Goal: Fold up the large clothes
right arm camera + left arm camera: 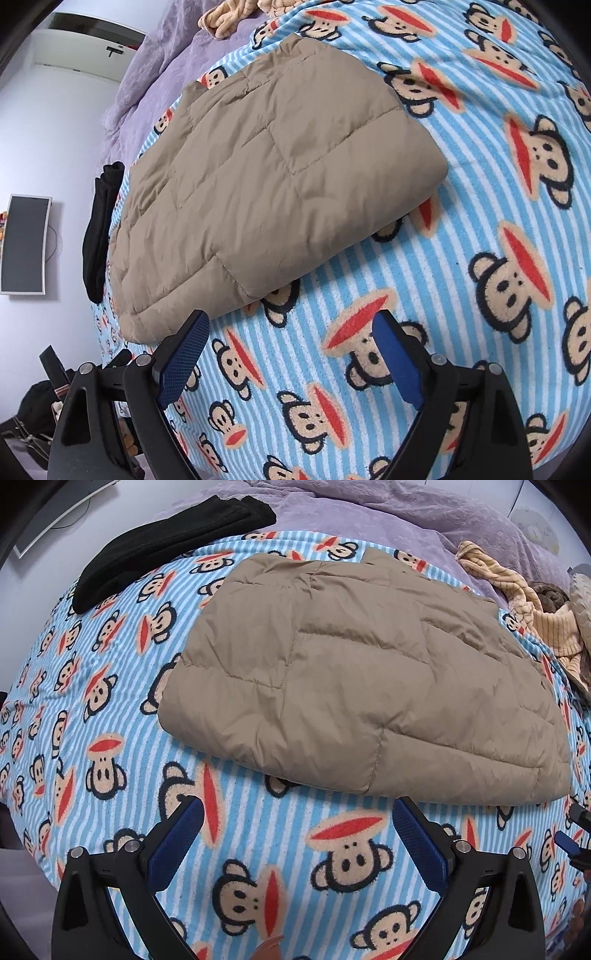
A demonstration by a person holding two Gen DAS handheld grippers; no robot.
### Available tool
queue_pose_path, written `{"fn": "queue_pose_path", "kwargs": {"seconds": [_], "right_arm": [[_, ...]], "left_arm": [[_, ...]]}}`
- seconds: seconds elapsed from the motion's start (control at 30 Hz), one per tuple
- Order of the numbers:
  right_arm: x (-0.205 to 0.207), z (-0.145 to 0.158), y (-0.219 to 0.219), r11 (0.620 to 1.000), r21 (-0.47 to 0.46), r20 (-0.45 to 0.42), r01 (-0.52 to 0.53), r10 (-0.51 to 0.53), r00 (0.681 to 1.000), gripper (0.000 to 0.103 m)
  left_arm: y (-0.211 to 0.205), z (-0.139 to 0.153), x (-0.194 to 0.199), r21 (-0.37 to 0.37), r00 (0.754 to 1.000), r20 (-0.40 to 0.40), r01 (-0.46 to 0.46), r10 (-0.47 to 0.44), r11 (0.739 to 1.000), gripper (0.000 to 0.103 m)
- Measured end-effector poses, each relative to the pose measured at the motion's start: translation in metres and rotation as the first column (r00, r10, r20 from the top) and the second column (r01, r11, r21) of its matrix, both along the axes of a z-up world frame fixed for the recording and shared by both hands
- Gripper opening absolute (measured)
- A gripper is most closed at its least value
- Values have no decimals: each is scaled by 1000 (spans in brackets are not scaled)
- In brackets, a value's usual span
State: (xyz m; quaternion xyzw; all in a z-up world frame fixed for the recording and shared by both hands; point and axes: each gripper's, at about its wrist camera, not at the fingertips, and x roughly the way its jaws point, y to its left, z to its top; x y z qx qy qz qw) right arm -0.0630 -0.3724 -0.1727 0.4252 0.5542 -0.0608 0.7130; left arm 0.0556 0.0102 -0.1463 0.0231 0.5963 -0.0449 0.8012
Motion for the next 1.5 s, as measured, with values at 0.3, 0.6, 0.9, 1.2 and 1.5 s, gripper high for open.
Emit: {"fn": "queue_pose_path", "kwargs": {"seconds": [0.3,0.6,0.9,1.2,1.5], "right_arm": [[-21,-11,24,994,39,17,101,-102,995,103],[-28,-38,34,982,98,-21,162,-161,987,103],[-12,-59,14,977,147,6,156,-158,987,103],[11,-77,-8,934,286,91,217,-251,964,103],[56,-85,-14,917,353,168,186,-257,952,103]], "left_arm": [[18,-29,3,-55,998,-55,31,-34,998,102],[53,-46,16,-98,998,-59,-34,28,995,102],[100,-73,39,-402,981,-121,-186,149,896,102],[114,-88,70,-523,980,-141,-192,137,830,102],[96,-86,109,-597,972,-122,-232,199,768,102]]}}
